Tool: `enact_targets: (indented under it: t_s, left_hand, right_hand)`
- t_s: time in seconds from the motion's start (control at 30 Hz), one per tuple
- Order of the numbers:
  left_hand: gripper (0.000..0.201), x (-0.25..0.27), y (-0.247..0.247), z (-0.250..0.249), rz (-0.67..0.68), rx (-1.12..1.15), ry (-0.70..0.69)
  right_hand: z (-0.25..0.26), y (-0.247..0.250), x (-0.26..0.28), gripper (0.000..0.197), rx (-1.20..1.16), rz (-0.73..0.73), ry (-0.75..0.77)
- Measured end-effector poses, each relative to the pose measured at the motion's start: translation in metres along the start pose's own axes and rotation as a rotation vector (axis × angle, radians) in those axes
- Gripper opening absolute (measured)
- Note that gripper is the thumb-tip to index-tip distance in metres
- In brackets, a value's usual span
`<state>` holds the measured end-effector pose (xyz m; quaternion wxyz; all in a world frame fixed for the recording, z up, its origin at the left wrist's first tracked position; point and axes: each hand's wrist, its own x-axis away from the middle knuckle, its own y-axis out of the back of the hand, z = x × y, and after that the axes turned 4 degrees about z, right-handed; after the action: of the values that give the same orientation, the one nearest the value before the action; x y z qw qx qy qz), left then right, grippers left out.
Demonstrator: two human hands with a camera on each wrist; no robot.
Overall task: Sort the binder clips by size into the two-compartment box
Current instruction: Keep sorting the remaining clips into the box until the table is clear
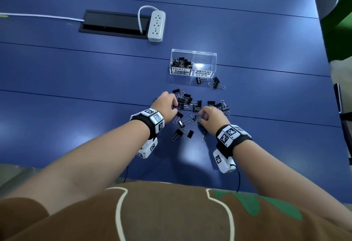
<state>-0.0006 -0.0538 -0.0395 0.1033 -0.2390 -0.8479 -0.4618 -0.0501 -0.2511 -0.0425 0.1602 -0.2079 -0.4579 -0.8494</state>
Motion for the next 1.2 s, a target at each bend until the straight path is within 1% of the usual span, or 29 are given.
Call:
enact_targets:
  t_s: [0.1,0.2,0.3,0.37,0.43,0.53,0.7,0.8,0.93,1.0,1.1,1.2]
  left_hand:
    - [0.009,-0.005,0.002,-0.002,-0.003,-0.046,-0.011]
    - [0.015,-0.008,-0.002,-0.010,0.036,-0.096,-0.067]
    - [0.022,-0.012,-0.010,-0.015,0.050,-0.158,-0.053]
    - [0.021,-0.014,-0.014,-0.016,0.050,-0.186,-0.034]
    - [0.020,-0.016,-0.015,-0.017,0.058,-0.207,-0.029]
    - [0.019,-0.017,-0.015,-0.018,0.066,-0.207,-0.038]
    - [0.008,-0.016,-0.011,-0.019,0.075,-0.116,-0.067]
    - [0.010,-0.012,-0.005,-0.017,0.022,0.016,-0.009]
    - [0.010,-0.009,0.008,-0.007,-0.094,0.217,0.099]
    - [0.018,-0.009,0.016,0.000,-0.136,0.281,0.154]
    - [0.028,-0.006,0.025,0.011,-0.157,0.332,0.213]
    - [0.025,-0.004,0.027,0.020,-0.158,0.398,0.259]
  right_hand:
    - [-0.007,0.009,0.002,0.012,-0.088,-0.074,-0.013]
    - [-0.017,0.015,0.007,0.012,-0.151,-0.113,-0.061]
    - [-0.025,0.013,0.015,0.017,-0.096,-0.070,-0.086]
    - [-0.026,0.009,0.020,0.017,-0.056,-0.035,-0.089]
    - [-0.026,0.005,0.023,0.016,-0.045,-0.031,-0.081]
    - [-0.025,0.002,0.021,0.020,-0.047,-0.042,-0.061]
    - [-0.017,-0.002,0.012,0.025,-0.018,-0.049,-0.085]
    - [-0.010,0.002,0.006,0.022,0.013,-0.045,-0.086]
    - [-0.004,0.012,-0.001,0.022,-0.018,-0.116,-0.110]
    - [0.003,0.011,-0.004,0.020,0.000,-0.123,-0.060]
    - [0.015,0.003,-0.007,0.018,0.047,-0.080,0.019]
    - [0.022,-0.005,-0.012,0.023,0.060,-0.064,0.076]
